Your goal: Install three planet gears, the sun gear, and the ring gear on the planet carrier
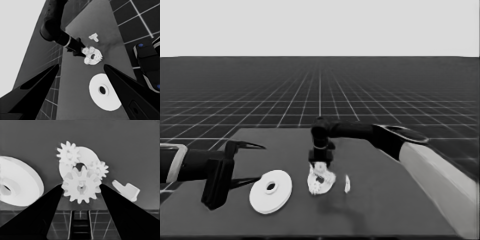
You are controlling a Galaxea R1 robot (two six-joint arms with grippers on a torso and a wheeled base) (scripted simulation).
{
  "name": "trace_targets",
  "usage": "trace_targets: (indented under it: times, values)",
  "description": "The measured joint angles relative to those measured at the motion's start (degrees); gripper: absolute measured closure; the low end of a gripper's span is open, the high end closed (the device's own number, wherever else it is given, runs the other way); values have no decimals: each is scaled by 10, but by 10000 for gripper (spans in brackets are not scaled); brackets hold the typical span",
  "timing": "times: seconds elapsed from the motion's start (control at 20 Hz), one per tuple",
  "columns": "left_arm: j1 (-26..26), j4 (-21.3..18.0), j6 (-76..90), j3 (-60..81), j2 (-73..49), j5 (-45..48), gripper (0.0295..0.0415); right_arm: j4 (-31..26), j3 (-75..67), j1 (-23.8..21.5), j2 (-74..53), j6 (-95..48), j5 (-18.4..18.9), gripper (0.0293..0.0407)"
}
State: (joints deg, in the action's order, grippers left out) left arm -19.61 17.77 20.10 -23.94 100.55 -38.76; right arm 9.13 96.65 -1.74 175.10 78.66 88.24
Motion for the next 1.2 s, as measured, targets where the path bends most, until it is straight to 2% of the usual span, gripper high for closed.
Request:
trace_targets:
  times: [0.1,0.2,0.35,1.2]
  values:
    - [0,0,0,0,0,0,326,0,9,0,5,-4,-1,390]
    - [0,0,0,0,0,0,326,44,35,46,12,-20,-13,390]
    - [0,0,0,0,0,0,326,62,51,66,17,-29,-21,390]
    - [0,0,0,0,0,0,326,66,55,74,18,32,-23,391]
